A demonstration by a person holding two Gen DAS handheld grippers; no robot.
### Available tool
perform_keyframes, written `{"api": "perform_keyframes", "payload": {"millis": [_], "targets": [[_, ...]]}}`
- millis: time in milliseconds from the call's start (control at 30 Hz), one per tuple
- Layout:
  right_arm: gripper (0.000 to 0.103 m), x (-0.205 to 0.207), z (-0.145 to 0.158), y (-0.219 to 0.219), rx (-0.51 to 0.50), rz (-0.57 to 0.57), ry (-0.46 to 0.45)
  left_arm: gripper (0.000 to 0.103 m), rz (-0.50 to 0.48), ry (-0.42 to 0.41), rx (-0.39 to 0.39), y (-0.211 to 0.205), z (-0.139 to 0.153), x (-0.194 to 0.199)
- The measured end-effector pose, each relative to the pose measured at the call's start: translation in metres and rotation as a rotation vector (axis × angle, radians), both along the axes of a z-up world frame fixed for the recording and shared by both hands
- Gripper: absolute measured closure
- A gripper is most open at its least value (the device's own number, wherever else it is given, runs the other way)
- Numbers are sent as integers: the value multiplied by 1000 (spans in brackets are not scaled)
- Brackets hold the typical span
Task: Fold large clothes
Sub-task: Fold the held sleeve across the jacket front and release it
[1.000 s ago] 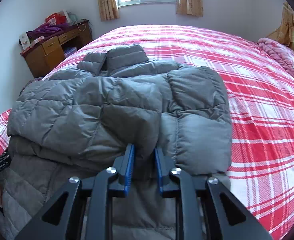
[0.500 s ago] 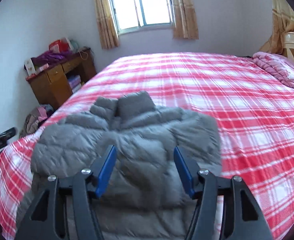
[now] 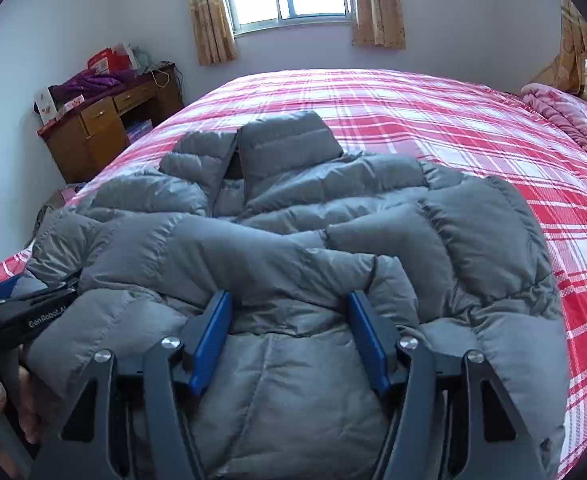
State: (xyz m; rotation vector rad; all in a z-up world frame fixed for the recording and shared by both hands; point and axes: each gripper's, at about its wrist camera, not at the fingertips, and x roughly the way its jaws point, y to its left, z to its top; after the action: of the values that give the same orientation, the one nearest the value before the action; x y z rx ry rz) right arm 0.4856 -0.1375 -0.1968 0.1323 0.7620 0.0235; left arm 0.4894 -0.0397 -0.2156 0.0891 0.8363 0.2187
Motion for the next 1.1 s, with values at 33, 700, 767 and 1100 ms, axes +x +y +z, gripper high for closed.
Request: {"api": "perform_keyframes", "payload": {"millis": [33, 700, 767, 1100], "targets": [[39, 1, -1, 0, -2, 3, 6, 1, 5, 8, -5, 0, -2, 3], [38, 10, -15, 13, -108, -10, 79, 1, 16, 23, 147, -29, -13, 5], [38, 10, -16, 14, -120, -14, 81, 1, 16, 22, 149, -29, -13, 4], [38, 11, -17, 20, -165, -23, 85, 1, 19, 15, 182, -38, -12, 2]]}}
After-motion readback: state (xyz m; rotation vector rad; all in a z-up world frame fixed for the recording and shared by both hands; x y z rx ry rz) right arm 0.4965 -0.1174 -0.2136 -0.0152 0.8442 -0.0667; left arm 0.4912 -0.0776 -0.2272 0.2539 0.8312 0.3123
